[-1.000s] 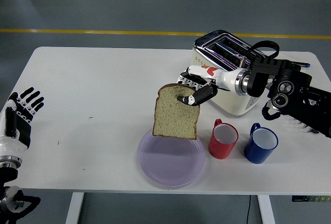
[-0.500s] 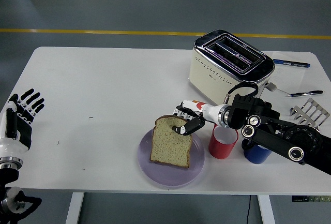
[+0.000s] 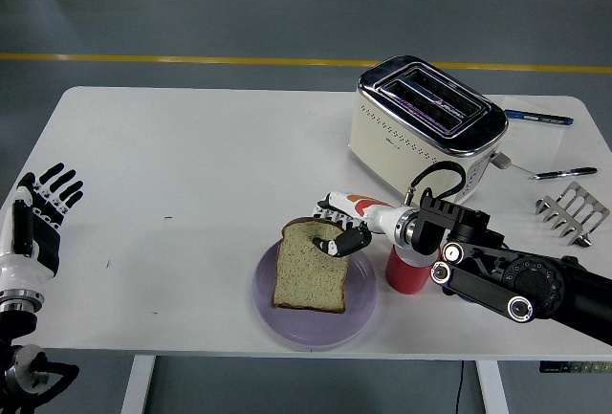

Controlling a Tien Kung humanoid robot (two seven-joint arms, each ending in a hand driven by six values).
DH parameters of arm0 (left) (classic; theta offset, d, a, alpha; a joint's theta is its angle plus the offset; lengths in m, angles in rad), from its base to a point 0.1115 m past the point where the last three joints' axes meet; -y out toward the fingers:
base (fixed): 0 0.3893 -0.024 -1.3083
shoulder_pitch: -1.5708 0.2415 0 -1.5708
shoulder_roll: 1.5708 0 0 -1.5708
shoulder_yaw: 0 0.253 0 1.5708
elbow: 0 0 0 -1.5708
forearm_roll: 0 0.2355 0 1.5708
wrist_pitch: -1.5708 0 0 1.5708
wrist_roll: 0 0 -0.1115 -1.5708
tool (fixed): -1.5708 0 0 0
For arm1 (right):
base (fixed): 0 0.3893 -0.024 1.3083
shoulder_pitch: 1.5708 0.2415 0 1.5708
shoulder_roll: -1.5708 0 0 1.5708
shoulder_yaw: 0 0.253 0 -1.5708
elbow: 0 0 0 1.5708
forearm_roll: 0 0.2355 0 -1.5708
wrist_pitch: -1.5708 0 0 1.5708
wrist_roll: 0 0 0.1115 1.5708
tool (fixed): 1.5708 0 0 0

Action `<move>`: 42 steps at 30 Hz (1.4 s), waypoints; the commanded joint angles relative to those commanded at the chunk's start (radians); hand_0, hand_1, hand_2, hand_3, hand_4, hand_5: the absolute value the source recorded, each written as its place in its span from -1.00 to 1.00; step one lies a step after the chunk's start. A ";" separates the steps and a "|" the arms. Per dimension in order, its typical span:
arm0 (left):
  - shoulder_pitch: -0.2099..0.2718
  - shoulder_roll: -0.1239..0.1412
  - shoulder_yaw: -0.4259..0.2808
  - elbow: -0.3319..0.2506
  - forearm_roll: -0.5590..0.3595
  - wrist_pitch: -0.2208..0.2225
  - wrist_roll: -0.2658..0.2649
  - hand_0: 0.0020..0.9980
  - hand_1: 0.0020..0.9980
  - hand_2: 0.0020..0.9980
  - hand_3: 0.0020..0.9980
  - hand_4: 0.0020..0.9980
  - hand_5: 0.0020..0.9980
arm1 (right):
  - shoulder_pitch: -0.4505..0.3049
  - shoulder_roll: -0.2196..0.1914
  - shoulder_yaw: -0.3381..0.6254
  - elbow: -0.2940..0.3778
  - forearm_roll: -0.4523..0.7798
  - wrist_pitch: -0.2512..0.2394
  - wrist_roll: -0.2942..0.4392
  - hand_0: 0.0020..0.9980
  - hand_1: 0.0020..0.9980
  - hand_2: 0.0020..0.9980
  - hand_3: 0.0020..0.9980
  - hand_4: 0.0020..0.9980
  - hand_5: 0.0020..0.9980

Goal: Push plate across desktop,pick up the break from the machine,place the break in the plate

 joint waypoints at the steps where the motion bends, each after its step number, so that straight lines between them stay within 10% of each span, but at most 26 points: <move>1: 0.000 0.000 -0.001 0.000 -0.001 0.002 -0.001 0.57 0.45 0.47 0.45 -0.01 1.00 | 0.000 0.001 0.000 -0.004 -0.016 0.004 0.005 -0.15 -0.04 0.02 0.18 0.14 -0.59; 3: 0.001 0.001 -0.001 0.000 -0.002 0.004 -0.004 0.57 0.45 0.47 0.45 -0.01 1.00 | 0.000 0.003 -0.002 -0.015 -0.051 0.024 0.012 -0.15 -0.04 0.02 0.18 0.14 -0.59; 4: 0.000 0.001 -0.001 0.000 -0.002 0.005 -0.005 0.55 0.44 0.47 0.43 -0.01 1.00 | -0.001 0.004 -0.004 -0.025 -0.076 0.028 0.019 0.22 0.31 0.33 0.61 0.41 -0.34; 10: 0.000 0.000 0.001 0.000 -0.004 0.008 -0.010 0.55 0.44 0.46 0.43 -0.01 1.00 | -0.006 0.006 -0.003 -0.045 -0.157 -0.011 0.054 0.41 0.44 0.48 0.75 0.48 -0.27; 17: 0.000 0.000 0.002 -0.001 -0.005 0.009 -0.013 0.55 0.44 0.46 0.42 -0.02 1.00 | -0.009 0.001 0.049 -0.036 -0.218 -0.110 0.073 0.47 0.48 0.51 0.77 0.52 -0.21; 23: 0.001 0.001 -0.001 -0.004 -0.007 0.010 -0.015 0.55 0.43 0.46 0.42 -0.03 1.00 | -0.038 -0.065 0.192 0.111 -0.203 -0.123 0.134 0.45 0.45 0.45 0.67 0.47 -0.21; 35: 0.009 0.003 -0.022 -0.028 -0.037 0.011 -0.022 0.54 0.44 0.47 0.43 -0.03 1.00 | -0.260 -0.206 0.687 0.560 0.254 0.043 0.238 0.46 0.46 0.46 0.51 0.21 -0.10; 42: -0.001 0.004 -0.053 -0.065 -0.110 -0.004 -0.010 0.55 0.52 0.56 0.45 -0.03 1.00 | -0.434 -0.206 0.979 0.514 0.546 0.003 0.204 0.52 0.49 0.51 0.55 0.06 -0.04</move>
